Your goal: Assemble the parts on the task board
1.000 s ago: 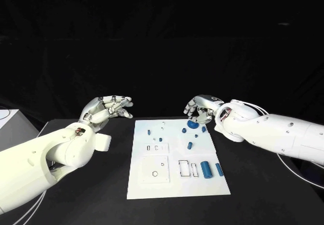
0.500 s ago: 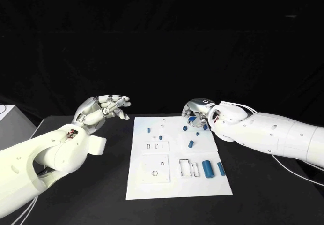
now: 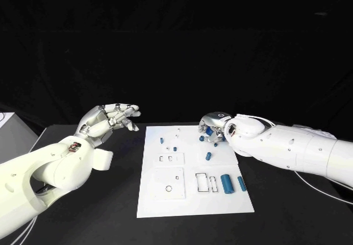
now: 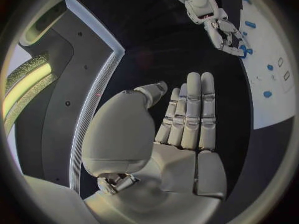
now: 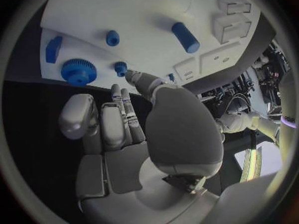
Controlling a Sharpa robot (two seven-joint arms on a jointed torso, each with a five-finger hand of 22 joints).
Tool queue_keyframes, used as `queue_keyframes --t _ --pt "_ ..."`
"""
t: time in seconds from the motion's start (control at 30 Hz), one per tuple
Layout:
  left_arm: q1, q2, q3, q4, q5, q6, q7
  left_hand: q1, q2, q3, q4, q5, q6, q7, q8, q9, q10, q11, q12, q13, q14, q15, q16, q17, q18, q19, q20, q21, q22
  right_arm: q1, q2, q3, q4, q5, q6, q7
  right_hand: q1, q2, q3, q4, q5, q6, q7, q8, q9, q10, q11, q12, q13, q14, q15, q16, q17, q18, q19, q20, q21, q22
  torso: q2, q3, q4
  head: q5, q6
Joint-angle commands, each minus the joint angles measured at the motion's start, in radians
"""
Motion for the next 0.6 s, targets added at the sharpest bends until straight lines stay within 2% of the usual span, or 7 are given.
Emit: queue_keyframes --t 0.03,0.2,0.6 --pt "0.000 -0.001 0.002 0.004 -0.004 0.021 0.003 -0.012 0.001 0.008 -0.001 -0.001 0.001 -0.001 -0.005 0.001 -0.002 0.001 -0.004 0.001 -0.007 -0.001 0.008 0.002 0.010 -0.008 -0.002 0.008 0.002 -0.003 0.004 0.000 -0.006 -0.023 0.026 -0.011 0.006 0.000 -0.006 0.000 -0.004 0.002 0.002 0.000 0.001 -0.003 0.000 0.001 0.001 0.031 0.004 0.007 0.002 -0.003 0.001 0.005 -0.006 0.000 0.008 0.0007 0.0030 -0.002 0.002" --pt "0.000 -0.002 0.002 0.004 -0.004 0.024 0.002 -0.012 0.001 0.008 -0.001 -0.001 0.001 -0.001 -0.005 0.002 -0.003 0.001 -0.004 0.001 -0.007 -0.001 0.009 0.003 0.010 -0.008 -0.002 0.010 0.003 -0.006 0.010 0.000 -0.014 -0.032 0.029 -0.016 0.007 0.003 -0.007 0.001 -0.002 0.004 0.003 0.001 0.002 0.000 0.001 0.002 0.003 0.031 0.004 0.010 0.004 -0.003 0.002 0.006 -0.005 0.001 0.013 -0.0004 0.0056 -0.004 0.005" --pt "0.000 -0.004 0.004 0.003 -0.006 0.030 0.000 -0.013 0.001 0.009 -0.001 -0.001 0.000 -0.001 -0.005 0.002 -0.004 0.002 -0.004 0.001 -0.006 -0.001 0.014 0.006 0.010 -0.009 -0.002 0.014 0.006 -0.010 0.019 0.000 -0.024 -0.042 0.013 -0.022 0.006 0.018 -0.003 0.013 0.010 0.010 0.005 0.004 0.006 0.011 0.002 0.005 0.007 0.030 0.005 0.016 0.005 -0.003 0.004 0.006 -0.005 0.002 0.024 0.0005 0.0043 -0.001 0.008"
